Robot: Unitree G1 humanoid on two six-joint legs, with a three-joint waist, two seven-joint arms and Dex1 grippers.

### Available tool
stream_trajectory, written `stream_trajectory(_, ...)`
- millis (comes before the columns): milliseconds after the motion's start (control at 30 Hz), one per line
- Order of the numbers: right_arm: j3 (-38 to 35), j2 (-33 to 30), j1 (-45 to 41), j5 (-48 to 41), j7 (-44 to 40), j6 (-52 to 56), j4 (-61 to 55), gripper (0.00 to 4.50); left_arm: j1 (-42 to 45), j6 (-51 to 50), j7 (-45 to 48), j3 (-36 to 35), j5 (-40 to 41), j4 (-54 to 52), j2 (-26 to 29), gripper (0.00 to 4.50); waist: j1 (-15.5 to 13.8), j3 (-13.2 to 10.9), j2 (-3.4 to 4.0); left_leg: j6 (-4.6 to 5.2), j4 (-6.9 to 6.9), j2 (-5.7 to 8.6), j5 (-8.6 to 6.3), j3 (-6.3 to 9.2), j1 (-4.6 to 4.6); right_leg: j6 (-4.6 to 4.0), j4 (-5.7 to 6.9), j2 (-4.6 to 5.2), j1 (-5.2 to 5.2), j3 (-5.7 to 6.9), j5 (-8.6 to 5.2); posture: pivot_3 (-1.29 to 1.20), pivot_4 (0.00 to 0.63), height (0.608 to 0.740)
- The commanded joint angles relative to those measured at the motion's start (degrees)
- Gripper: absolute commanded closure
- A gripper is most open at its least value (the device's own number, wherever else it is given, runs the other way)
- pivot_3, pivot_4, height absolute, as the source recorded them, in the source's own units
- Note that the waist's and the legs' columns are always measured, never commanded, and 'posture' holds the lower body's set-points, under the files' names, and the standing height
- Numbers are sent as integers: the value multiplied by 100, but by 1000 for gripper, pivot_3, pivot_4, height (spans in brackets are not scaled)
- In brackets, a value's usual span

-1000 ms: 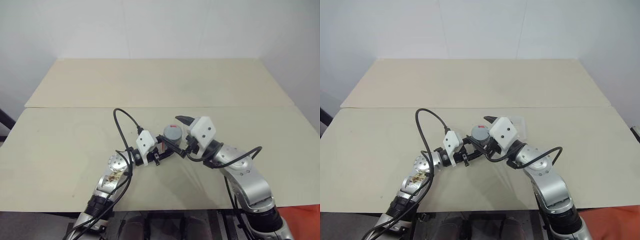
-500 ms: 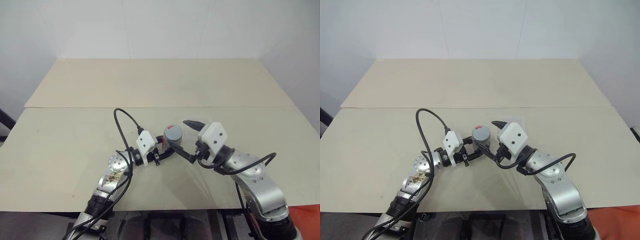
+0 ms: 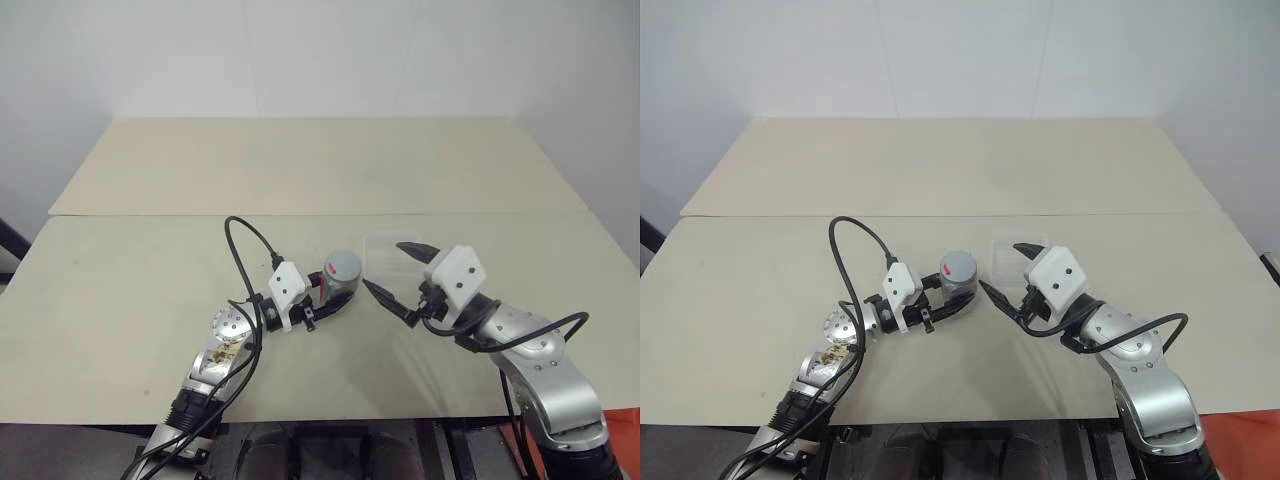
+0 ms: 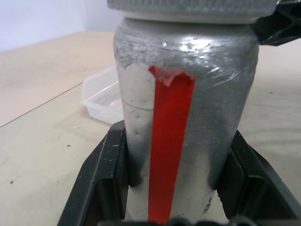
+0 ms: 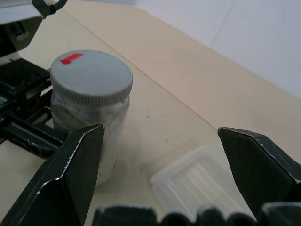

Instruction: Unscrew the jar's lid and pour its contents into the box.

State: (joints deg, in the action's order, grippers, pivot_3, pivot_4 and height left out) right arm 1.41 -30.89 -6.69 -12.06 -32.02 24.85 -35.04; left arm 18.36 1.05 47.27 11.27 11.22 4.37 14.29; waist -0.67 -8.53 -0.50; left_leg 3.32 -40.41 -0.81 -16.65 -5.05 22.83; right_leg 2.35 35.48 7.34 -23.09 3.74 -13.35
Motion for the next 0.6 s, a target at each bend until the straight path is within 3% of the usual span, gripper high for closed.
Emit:
stream_trajectory(33,-218,-186,124,-145,-218,-208,-336,0,78,159,29,-8,38,-99,-16,2406,-2,0,0,0,0,0,0,0,0,0,0,0,0,0,0,0,150,740)
stream_trajectory(300,-287,-241,47,-857,-581,-56,-633,0,90,185,25,3,21,-91,-31,2406,13,0,0,1,-1,-2,-1,1,-2,0,-25,0,1,-1,0,0,150,740)
stream_trajectory(600,259,83,-493,-775,-364,142,-348,0,115,205,57,-5,12,-81,-3,2406,-7,0,0,1,-2,-1,0,1,-1,0,-24,0,2,-1,0,0,150,740)
